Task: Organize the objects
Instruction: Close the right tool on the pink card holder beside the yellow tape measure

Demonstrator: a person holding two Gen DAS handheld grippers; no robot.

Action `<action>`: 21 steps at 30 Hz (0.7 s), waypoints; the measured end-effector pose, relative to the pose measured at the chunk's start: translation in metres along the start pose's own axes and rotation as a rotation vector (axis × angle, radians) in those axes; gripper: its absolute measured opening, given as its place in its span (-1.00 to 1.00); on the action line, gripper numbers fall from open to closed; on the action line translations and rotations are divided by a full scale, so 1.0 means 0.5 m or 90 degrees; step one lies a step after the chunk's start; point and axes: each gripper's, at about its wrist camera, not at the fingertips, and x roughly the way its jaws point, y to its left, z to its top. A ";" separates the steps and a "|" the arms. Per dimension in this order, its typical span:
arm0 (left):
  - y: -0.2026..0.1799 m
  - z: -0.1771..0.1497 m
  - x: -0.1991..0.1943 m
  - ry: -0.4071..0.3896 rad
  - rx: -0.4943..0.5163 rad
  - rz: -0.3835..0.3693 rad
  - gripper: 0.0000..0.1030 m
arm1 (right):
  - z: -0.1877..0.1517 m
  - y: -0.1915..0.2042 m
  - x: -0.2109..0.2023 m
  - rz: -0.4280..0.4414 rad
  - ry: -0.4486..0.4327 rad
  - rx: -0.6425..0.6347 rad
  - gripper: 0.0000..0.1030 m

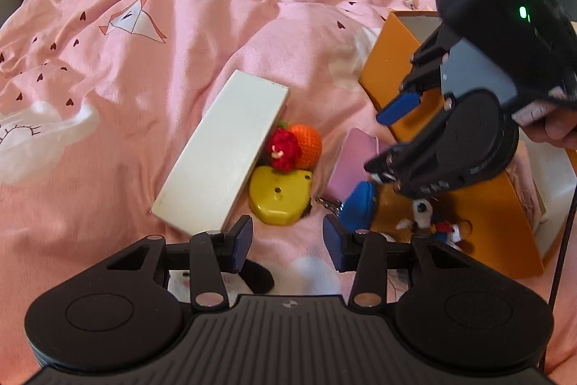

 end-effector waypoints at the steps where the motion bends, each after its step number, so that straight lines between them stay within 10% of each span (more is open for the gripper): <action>1: 0.003 0.004 0.007 0.001 -0.005 -0.001 0.06 | 0.003 0.001 0.008 -0.002 0.010 -0.017 -0.10; 21: 0.039 0.037 0.123 0.057 -0.073 -0.009 0.26 | 0.007 -0.091 0.108 0.161 0.091 0.042 0.11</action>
